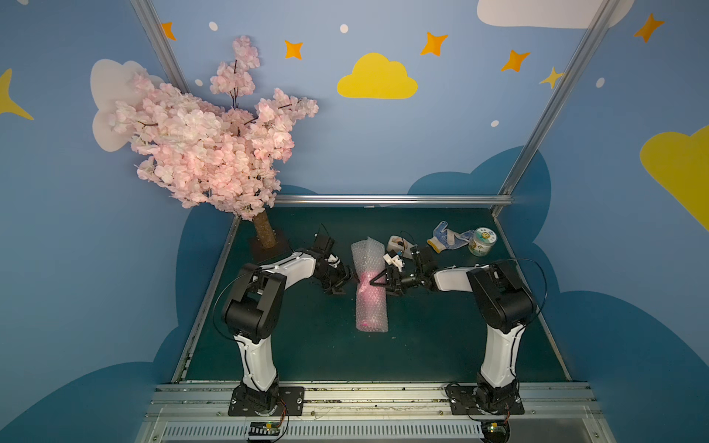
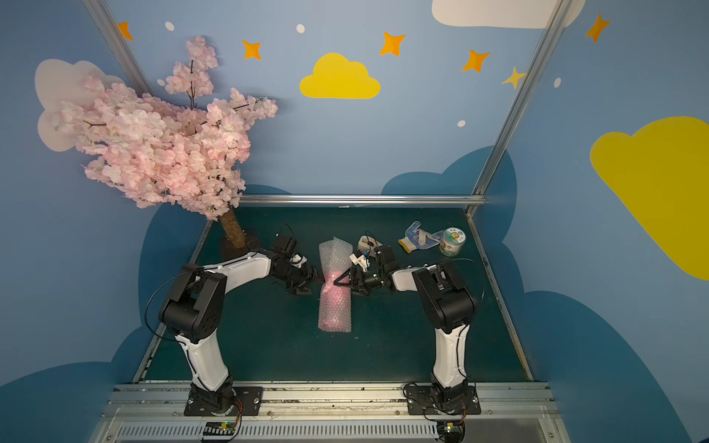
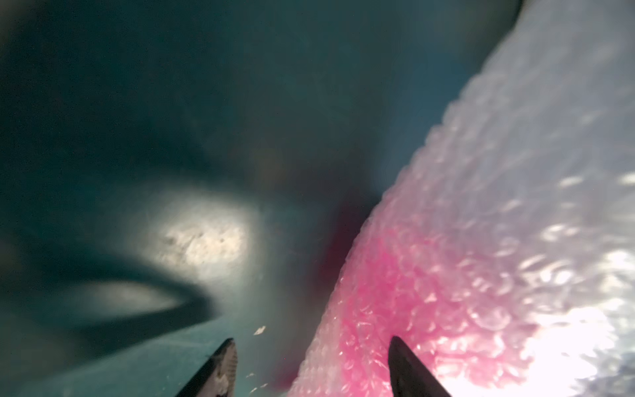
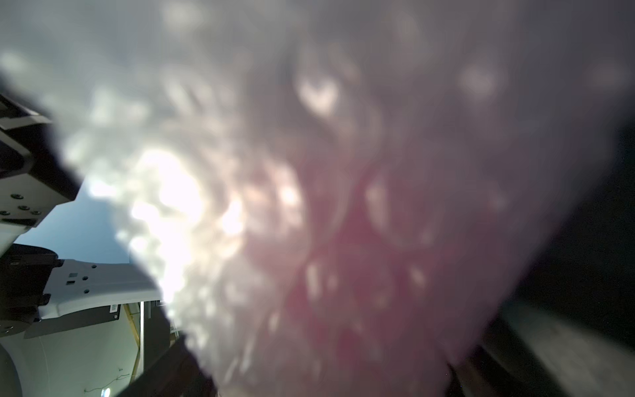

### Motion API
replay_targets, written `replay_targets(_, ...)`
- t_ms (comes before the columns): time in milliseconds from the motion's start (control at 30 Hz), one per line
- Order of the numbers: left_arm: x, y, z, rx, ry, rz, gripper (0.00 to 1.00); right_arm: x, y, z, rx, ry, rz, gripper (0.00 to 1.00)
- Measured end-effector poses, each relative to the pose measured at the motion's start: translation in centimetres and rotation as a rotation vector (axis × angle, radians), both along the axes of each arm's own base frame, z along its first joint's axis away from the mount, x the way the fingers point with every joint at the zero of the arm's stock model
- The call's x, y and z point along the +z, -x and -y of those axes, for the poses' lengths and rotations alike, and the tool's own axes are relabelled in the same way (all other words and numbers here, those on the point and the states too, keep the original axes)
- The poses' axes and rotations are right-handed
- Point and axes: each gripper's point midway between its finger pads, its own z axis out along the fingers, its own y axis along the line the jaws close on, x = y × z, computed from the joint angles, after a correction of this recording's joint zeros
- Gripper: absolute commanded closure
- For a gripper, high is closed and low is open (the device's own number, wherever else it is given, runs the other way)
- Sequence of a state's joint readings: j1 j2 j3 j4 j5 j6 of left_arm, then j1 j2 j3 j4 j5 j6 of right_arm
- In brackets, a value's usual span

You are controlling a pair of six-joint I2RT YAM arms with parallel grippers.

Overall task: Wrap wine glasses in bubble wrap
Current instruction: Pick up the bubble wrap from the center of the board, then place the bubble wrap at the center of the board.

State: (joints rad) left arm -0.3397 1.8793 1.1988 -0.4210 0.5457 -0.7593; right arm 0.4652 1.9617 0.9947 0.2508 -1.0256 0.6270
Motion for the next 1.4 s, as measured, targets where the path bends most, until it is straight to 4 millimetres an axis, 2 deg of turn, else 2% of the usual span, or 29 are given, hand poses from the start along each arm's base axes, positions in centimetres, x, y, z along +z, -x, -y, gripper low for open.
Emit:
replay_targets(167,4.3,-3.5,1.0,-0.029,0.078,0.149,0.26,3.0,-0.3,-0.6,0.001,-0.02,0.136,0.18)
replay_targets(267,6.3,-4.7,1.3,-0.04,0.115,0.21,0.27,4.7,-1.0,-0.6,-0.023,-0.026,0.226,0.2)
replay_targets(367,7.2,-5.3,1.1,-0.042,0.131,0.236,0.26,5.6,-1.8,-0.6,-0.048,-0.024,0.29,0.19)
replay_targets(500,7.6,-5.6,0.6,-0.055,0.121,0.255,0.26,6.0,-2.3,-0.4,-0.074,0.021,0.372,0.19)
replay_targets(633,7.7,-6.0,0.0,-0.062,0.117,0.281,0.26,7.5,-2.3,-0.5,-0.071,0.108,0.511,0.19)
replay_targets(767,8.0,-6.7,-0.4,-0.063,0.124,0.32,0.26,8.7,-1.6,-0.9,-0.049,0.18,0.656,0.19)
replay_targets(900,8.1,-7.0,-0.1,-0.075,0.14,0.355,0.26,8.4,-0.6,-1.0,-0.031,0.244,0.757,0.18)
replay_targets(1100,7.1,-5.8,-0.3,-0.081,0.148,0.358,0.27,8.1,0.2,-1.0,-0.019,0.311,0.843,0.17)
replay_targets(1267,7.0,-3.7,-1.0,-0.088,0.136,0.377,0.27,8.3,1.2,-1.1,-0.008,0.329,0.887,0.17)
replay_targets(1400,7.1,-3.4,-1.1,-0.097,0.129,0.417,0.27,8.2,2.4,-1.0,0.004,0.325,0.893,0.16)
